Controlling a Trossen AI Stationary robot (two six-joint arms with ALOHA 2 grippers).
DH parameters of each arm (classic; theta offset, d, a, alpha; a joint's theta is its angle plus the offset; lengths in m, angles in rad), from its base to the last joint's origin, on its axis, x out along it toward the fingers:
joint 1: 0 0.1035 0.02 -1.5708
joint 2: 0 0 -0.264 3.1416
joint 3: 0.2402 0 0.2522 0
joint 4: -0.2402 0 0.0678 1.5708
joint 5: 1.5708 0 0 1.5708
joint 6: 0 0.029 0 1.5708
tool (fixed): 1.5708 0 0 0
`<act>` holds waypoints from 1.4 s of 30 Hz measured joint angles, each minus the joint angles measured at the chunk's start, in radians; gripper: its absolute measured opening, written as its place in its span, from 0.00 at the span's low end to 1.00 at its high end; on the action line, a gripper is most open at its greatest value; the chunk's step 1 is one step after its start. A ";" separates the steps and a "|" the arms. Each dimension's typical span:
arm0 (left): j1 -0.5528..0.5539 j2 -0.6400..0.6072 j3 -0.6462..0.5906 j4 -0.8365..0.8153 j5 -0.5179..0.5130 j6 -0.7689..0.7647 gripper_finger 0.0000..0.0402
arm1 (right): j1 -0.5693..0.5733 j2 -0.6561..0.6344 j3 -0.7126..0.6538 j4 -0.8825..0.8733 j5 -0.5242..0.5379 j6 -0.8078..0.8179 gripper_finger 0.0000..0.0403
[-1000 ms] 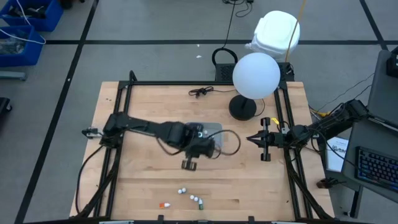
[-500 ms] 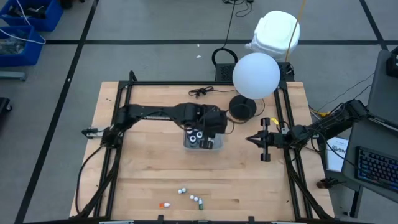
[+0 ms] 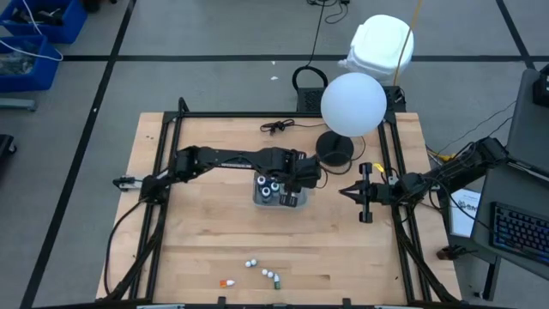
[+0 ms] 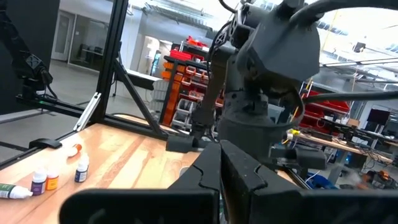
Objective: Pick & Place food coloring
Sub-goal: Put the left small violet food coloring bottle into the gray bin
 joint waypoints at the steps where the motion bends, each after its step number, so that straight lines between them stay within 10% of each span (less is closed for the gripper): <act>1: 0.001 0.003 0.000 0.002 0.000 0.003 0.14 | 0.000 0.000 0.000 0.000 0.000 -0.001 0.00; 42: 0.043 0.036 -0.061 0.089 0.025 0.018 0.14 | 0.000 0.000 0.000 0.008 0.000 -0.004 0.00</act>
